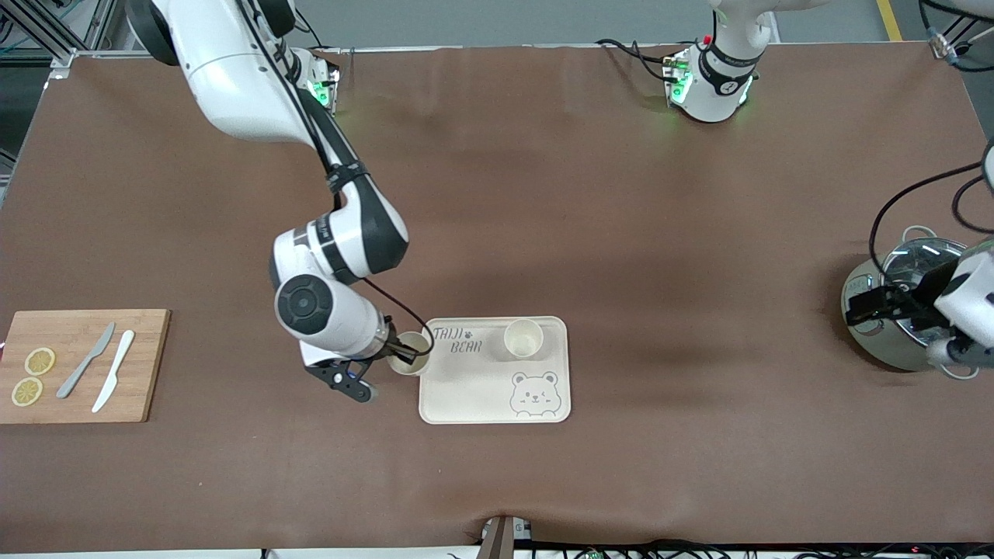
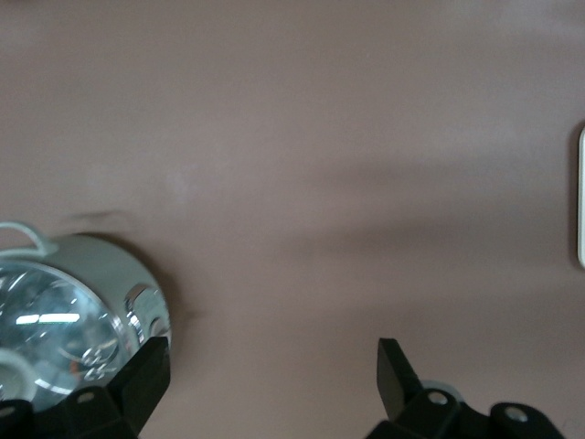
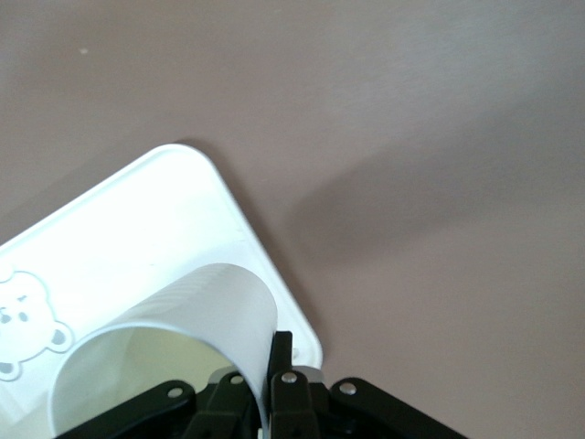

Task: Place white IKEA cup upright on tray with both arms
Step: 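Move the right gripper's cup onto the tray while the left gripper retracts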

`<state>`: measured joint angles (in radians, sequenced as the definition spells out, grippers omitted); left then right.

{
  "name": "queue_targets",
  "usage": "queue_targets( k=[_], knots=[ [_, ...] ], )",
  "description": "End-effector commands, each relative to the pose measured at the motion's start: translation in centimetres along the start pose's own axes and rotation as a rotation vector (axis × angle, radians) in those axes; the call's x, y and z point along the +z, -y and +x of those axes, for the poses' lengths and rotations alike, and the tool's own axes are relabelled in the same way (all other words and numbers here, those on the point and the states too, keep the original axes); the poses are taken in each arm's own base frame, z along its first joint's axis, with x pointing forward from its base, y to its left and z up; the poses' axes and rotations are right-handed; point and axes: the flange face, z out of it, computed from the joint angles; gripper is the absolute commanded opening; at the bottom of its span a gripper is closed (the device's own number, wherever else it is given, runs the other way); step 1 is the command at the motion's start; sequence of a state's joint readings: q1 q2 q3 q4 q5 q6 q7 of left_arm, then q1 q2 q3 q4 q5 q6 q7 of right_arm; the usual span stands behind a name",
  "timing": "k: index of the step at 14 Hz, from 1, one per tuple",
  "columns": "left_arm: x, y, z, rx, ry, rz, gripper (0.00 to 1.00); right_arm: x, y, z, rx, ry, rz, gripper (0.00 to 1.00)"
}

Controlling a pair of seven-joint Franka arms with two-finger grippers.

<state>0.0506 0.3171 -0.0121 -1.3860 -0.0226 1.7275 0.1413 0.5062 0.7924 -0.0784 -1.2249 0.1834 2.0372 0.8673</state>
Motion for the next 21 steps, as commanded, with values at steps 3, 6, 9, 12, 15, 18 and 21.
queue_targets(
  k=[3, 6, 9, 12, 15, 18, 21],
  knots=[
    [-3.2, -4.6, -4.3, 0.015, -0.007, -0.023, 1.0, 3.2, 1.5, -0.7, 0.015, -0.033, 0.032, 0.0],
    [-5.1, -9.3, -5.5, 0.012, -0.01, -0.031, 1.0, 5.0, 2.3, -1.5, 0.025, -0.047, 0.046, 0.0],
    [-5.8, -12.9, -6.0, -0.005, -0.014, -0.032, 1.0, 6.6, 3.4, -2.9, 0.026, -0.058, 0.058, 0.0],
    [-5.0, -11.0, -5.6, 0.005, -0.013, -0.022, 1.0, 7.6, 3.9, -3.8, 0.015, -0.06, 0.059, 0.0],
    [-4.8, -9.3, -5.2, -0.007, -0.019, -0.013, 1.0, 8.4, 4.4, -4.7, 0.009, -0.06, 0.058, 0.0],
    [-4.1, -8.5, -4.6, 0.01, -0.021, 0.03, 1.0, 8.6, 4.3, -4.7, 0.01, -0.06, 0.057, 0.0],
    [-4.1, -6.6, -4.9, -0.014, -0.01, 0.035, 1.0, 8.7, 4.3, -4.7, 0.005, -0.063, 0.056, 0.0]
  ],
)
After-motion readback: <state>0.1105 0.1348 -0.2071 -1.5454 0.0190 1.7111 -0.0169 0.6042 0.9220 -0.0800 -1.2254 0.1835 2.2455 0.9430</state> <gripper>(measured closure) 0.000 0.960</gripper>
